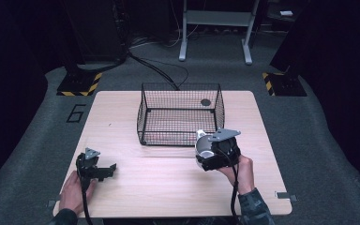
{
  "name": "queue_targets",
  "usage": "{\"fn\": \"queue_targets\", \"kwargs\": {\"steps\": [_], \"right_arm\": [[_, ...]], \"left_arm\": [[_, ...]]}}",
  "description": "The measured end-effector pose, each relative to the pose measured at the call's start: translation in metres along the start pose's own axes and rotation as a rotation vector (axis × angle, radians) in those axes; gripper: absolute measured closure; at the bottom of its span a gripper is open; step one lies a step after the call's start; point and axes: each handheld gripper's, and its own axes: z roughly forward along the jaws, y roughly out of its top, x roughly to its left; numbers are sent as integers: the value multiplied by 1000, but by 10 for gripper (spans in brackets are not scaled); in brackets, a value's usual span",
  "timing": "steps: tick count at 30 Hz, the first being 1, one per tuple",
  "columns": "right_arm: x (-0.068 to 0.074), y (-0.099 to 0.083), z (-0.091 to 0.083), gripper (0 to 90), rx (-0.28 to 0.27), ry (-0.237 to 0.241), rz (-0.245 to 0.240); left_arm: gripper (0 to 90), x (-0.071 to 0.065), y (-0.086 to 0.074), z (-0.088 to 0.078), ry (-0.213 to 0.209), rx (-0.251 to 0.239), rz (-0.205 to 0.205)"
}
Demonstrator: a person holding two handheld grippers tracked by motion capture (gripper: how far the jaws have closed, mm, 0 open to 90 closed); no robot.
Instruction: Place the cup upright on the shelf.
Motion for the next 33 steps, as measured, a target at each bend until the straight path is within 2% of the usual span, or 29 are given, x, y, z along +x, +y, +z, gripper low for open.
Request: {"fn": "queue_targets", "kwargs": {"steps": [3,6,7,9,11,14,16,17,19,20,22,23,26,33], "right_arm": [[-2,3,0,60,-10,0,-15],[-3,7,0,61,-21,-4,-5],[-3,9,-1,61,-8,-4,-4],[-5,12,0,61,-23,2,-20],[-5,14,0,60,-18,3,-6],[-8,18,2,60,-18,6,-21],[-8,22,2,61,-17,9,-4],[-11,23,1,61,-13,14,-22],[-11,27,1,61,-28,8,-15],[-13,29,0,61,-26,10,-31],[-14,33,-1,61,-33,7,-25],[-16,36,-2,61,-36,13,-35],[-19,43,-2,61,-54,13,-18],[-30,66,1,61,-65,26,-27]], "left_arm": [[0,0,0,0,0,0,-1],[0,0,0,0,0,0,0],[0,0,0,0,0,0,0],[0,0,0,0,0,0,0],[0,0,0,0,0,0,0],[0,0,0,0,0,0,0],[0,0,0,0,0,0,0],[0,0,0,0,0,-1,0],[0,0,0,0,-1,6,2],[0,1,1,-1,-7,13,3],[0,0,0,0,0,-3,-1],[0,0,1,-1,-6,12,3],[0,0,0,0,0,0,0],[0,0,0,0,0,0,0]]}}
